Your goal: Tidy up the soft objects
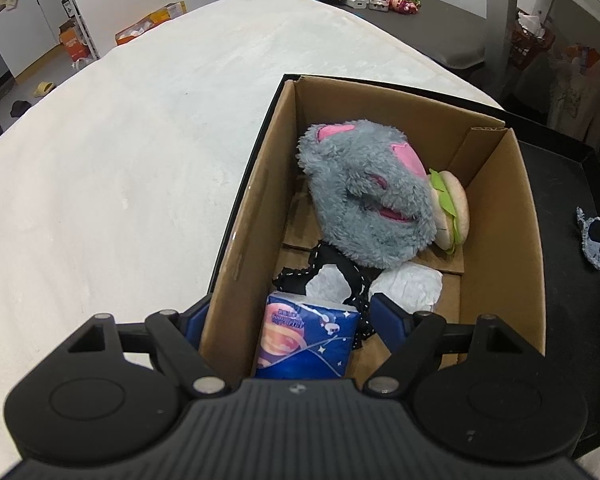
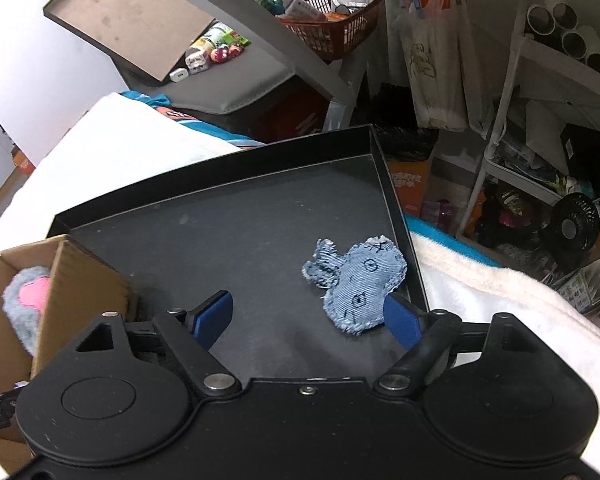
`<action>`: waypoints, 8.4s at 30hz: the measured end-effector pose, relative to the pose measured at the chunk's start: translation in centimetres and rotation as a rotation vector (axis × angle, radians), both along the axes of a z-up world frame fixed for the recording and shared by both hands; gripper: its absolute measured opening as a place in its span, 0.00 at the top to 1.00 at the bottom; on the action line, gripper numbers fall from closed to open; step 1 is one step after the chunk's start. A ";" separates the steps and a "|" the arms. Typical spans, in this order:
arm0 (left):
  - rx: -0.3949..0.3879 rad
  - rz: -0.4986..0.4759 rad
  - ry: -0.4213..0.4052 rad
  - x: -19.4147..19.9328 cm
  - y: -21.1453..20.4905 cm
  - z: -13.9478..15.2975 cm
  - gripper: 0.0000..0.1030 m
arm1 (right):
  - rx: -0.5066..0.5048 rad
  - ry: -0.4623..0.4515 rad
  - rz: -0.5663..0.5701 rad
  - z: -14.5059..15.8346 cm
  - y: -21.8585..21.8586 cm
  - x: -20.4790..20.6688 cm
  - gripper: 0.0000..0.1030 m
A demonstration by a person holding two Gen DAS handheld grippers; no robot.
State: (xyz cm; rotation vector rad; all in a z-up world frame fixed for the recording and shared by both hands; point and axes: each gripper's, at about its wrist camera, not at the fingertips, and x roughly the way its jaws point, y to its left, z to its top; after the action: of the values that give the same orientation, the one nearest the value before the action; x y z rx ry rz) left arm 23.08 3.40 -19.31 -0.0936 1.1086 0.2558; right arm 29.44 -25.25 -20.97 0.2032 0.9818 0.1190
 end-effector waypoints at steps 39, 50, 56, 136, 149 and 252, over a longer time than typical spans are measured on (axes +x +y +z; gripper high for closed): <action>-0.071 -0.014 0.000 -0.9 0.9 0.4 0.19 | -0.027 0.011 -0.025 3.1 1.4 -2.1 0.72; -0.105 -0.038 -0.019 -1.7 1.7 1.0 0.19 | -0.039 -0.036 0.020 6.1 3.1 -4.6 0.72; -0.140 -0.049 -0.033 -2.2 2.4 1.4 0.19 | -0.047 -0.049 0.039 7.2 4.4 -5.9 0.72; -0.156 -0.059 0.005 -5.1 4.7 4.1 0.45 | 0.070 -0.031 0.177 11.8 11.5 -12.2 0.20; -0.123 -0.130 -0.017 -8.4 0.4 9.8 0.11 | 0.144 -0.028 0.120 13.7 6.8 -14.0 0.00; -0.100 -0.229 -0.229 -25.7 -4.0 24.2 0.04 | 0.046 -0.210 0.118 23.7 0.6 -29.6 0.00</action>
State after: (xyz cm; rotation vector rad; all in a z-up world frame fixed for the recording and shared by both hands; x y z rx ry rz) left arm -2.58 -0.63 4.91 -0.0815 0.8944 -0.0158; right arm -0.21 -24.63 2.76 0.1708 0.7818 0.2656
